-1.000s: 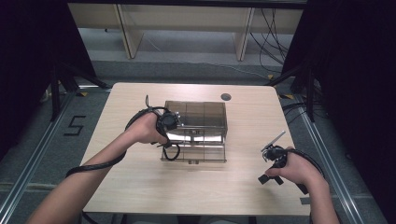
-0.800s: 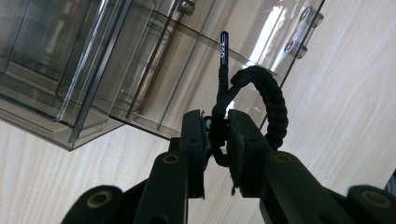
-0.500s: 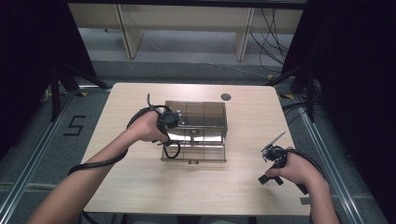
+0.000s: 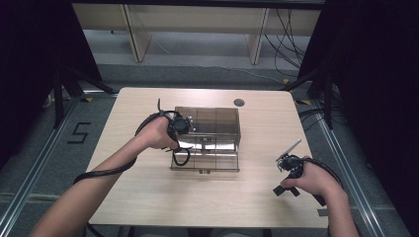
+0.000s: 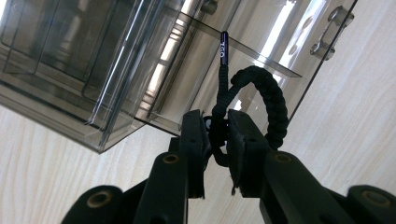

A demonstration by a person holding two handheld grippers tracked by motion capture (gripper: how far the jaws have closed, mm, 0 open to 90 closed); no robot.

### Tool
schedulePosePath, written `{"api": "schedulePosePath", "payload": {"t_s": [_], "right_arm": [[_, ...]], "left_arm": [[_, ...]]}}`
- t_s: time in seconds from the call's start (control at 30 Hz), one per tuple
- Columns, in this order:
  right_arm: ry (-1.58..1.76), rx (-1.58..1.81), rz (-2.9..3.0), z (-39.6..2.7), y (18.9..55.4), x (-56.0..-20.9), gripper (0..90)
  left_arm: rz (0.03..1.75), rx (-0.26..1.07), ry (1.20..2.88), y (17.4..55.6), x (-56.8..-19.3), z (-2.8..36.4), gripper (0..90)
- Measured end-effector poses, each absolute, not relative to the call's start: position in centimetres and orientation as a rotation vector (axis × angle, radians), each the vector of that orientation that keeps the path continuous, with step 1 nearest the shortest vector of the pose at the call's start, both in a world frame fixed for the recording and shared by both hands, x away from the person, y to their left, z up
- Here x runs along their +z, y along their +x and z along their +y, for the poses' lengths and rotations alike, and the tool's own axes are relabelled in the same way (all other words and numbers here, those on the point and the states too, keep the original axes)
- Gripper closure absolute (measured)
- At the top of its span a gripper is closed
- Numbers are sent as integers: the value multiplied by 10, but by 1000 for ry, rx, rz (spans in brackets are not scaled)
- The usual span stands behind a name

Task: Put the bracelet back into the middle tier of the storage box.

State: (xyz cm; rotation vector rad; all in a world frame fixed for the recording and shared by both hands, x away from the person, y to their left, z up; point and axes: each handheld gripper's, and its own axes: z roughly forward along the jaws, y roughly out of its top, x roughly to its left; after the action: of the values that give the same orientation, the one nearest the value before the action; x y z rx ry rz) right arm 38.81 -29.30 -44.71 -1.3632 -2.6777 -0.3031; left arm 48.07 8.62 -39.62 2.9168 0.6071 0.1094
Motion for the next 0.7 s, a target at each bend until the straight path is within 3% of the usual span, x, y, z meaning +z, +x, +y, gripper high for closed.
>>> {"api": "schedulePosePath", "payload": {"t_s": [0.7], "right_arm": [[-1351, -300, -2678, -293, 388, -451, 503]], "left_arm": [[577, 90, 2981, 479, -410, 79, 765]]}}
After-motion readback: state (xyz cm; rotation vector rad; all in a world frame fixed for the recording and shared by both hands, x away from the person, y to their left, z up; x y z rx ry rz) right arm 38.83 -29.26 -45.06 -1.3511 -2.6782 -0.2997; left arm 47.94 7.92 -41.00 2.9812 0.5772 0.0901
